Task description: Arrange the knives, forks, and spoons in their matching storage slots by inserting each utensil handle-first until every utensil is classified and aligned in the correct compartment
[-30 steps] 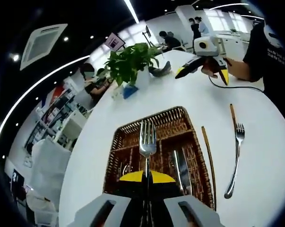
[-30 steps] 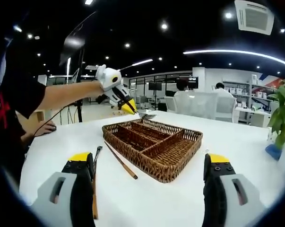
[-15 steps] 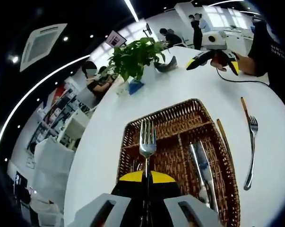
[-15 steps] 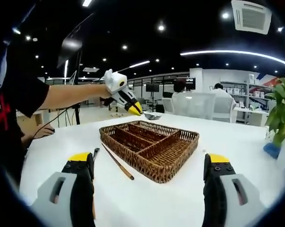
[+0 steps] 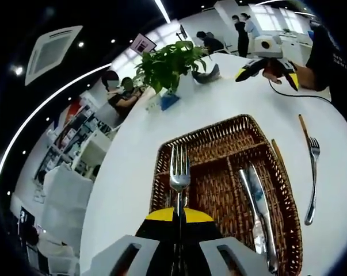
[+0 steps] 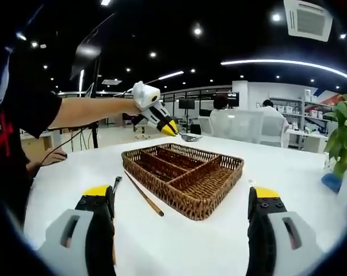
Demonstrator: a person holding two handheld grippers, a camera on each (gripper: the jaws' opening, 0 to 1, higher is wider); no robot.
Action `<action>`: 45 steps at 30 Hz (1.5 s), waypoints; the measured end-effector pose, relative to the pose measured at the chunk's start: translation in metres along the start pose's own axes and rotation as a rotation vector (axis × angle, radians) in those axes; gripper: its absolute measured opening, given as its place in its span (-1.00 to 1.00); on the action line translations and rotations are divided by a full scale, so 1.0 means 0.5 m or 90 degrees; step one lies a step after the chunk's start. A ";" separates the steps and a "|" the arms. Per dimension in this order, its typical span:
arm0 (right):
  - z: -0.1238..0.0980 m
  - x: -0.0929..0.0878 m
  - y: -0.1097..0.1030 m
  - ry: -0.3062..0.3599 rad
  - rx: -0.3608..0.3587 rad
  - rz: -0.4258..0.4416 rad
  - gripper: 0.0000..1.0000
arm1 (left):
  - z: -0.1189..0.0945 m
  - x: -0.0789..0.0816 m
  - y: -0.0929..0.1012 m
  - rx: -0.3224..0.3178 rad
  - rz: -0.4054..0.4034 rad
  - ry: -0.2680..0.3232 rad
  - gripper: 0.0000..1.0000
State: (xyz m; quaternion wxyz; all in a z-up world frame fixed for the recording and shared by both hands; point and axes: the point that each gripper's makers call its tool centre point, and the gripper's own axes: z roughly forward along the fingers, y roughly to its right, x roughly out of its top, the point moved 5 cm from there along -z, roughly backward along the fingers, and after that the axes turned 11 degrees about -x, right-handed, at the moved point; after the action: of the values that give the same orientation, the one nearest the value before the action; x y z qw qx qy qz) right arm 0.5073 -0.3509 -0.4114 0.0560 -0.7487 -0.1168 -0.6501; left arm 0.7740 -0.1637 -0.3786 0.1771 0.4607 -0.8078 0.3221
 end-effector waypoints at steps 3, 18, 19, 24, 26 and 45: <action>0.000 0.001 0.000 0.002 0.001 -0.001 0.99 | 0.002 -0.002 0.001 0.001 -0.005 0.002 -0.97; -0.002 0.002 0.002 0.011 -0.001 0.001 0.99 | 0.037 -0.024 0.017 0.008 -0.014 0.012 -0.97; -0.002 0.002 0.002 0.011 -0.001 0.001 0.99 | 0.040 -0.025 0.016 0.015 -0.014 0.013 -0.97; -0.001 0.000 -0.001 0.011 0.001 0.000 0.99 | 0.053 -0.036 0.023 0.016 -0.019 0.011 -0.97; 0.000 -0.002 -0.002 0.008 0.002 -0.001 0.99 | 0.058 -0.042 0.026 0.017 -0.023 0.013 -0.97; 0.001 -0.006 -0.003 0.007 0.004 -0.001 0.98 | 0.104 -0.079 0.048 0.002 -0.040 0.017 -0.97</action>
State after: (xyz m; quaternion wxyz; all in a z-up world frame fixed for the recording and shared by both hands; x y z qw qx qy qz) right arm 0.5069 -0.3498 -0.4144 0.0584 -0.7452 -0.1187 -0.6536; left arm 0.7742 -0.1655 -0.4479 0.1972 0.4821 -0.7898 0.3239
